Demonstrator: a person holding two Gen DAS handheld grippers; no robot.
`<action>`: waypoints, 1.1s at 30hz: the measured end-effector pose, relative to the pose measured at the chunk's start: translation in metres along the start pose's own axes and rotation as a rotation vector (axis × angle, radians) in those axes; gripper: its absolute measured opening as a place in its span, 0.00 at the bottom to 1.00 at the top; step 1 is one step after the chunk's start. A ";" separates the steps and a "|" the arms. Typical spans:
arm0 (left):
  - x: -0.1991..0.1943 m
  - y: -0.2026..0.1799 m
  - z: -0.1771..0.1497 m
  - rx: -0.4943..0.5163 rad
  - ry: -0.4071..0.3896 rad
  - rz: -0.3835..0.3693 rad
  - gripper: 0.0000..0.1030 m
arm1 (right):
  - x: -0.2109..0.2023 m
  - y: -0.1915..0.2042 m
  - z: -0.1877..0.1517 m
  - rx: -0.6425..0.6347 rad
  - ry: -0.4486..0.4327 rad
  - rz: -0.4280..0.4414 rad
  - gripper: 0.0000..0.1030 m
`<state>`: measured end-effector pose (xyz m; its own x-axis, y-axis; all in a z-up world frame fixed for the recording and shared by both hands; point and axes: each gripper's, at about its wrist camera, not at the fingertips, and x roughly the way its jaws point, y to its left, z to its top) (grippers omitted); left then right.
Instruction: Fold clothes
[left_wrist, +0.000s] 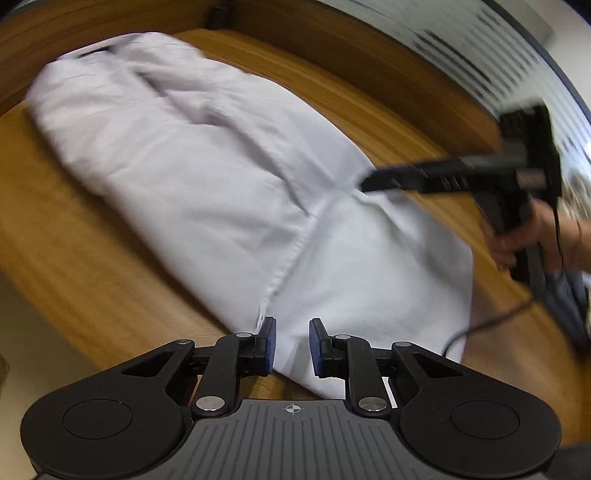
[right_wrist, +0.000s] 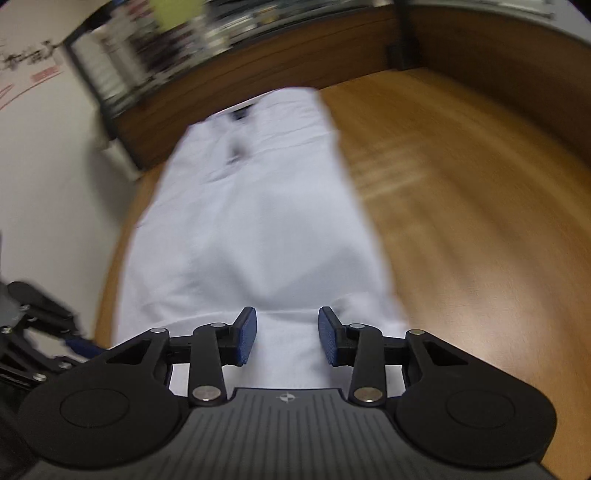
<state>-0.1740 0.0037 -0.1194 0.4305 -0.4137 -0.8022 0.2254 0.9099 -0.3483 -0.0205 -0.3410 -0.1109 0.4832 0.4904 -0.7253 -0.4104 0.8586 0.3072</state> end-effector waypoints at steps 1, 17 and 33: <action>-0.005 0.002 -0.001 -0.032 -0.021 0.026 0.31 | -0.003 0.001 0.000 -0.018 0.003 -0.026 0.39; -0.039 -0.080 -0.063 -0.021 -0.086 0.064 0.33 | -0.091 0.095 -0.067 -0.310 0.007 0.024 0.51; -0.099 -0.123 -0.124 -0.128 -0.181 0.238 0.33 | -0.063 0.158 -0.142 -0.449 0.025 0.037 0.51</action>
<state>-0.3529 -0.0634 -0.0568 0.6090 -0.1774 -0.7730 -0.0067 0.9735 -0.2287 -0.2257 -0.2572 -0.1046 0.4455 0.5114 -0.7349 -0.7248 0.6879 0.0393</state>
